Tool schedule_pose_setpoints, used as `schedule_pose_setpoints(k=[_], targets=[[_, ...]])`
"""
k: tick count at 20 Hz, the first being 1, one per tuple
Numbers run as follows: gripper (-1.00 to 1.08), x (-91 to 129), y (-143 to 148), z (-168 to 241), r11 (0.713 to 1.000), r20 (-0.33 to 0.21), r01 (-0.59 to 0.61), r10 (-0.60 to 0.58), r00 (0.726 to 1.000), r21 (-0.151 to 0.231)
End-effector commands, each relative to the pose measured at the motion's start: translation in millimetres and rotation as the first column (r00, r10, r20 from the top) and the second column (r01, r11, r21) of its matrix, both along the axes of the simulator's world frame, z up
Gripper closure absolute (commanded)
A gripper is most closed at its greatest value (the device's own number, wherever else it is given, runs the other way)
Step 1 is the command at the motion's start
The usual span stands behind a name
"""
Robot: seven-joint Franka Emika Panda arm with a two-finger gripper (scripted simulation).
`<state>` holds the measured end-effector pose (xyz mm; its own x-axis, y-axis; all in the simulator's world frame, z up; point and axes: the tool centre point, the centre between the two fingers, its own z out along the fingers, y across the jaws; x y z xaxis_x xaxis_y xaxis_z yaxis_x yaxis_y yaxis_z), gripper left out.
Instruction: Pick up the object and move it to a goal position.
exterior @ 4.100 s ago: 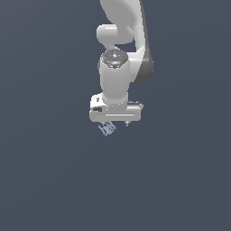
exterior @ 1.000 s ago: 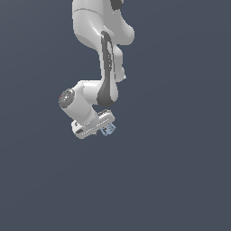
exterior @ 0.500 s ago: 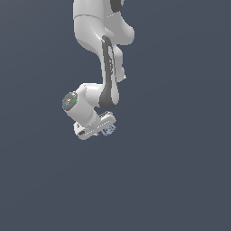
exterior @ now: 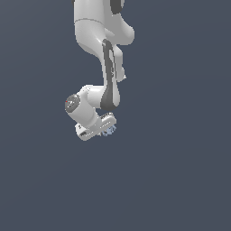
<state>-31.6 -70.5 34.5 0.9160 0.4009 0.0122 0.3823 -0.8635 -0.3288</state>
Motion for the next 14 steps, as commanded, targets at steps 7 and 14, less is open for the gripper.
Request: schedule_pose_setpoints(k=[7,14], targets=[[1.08,1,0,1,1.0,0.004,0.002,-0.002,1.0,-0.001],[1.08,24,4,26,0.999,0.076,0.039,-0.037,0.996,-0.021]])
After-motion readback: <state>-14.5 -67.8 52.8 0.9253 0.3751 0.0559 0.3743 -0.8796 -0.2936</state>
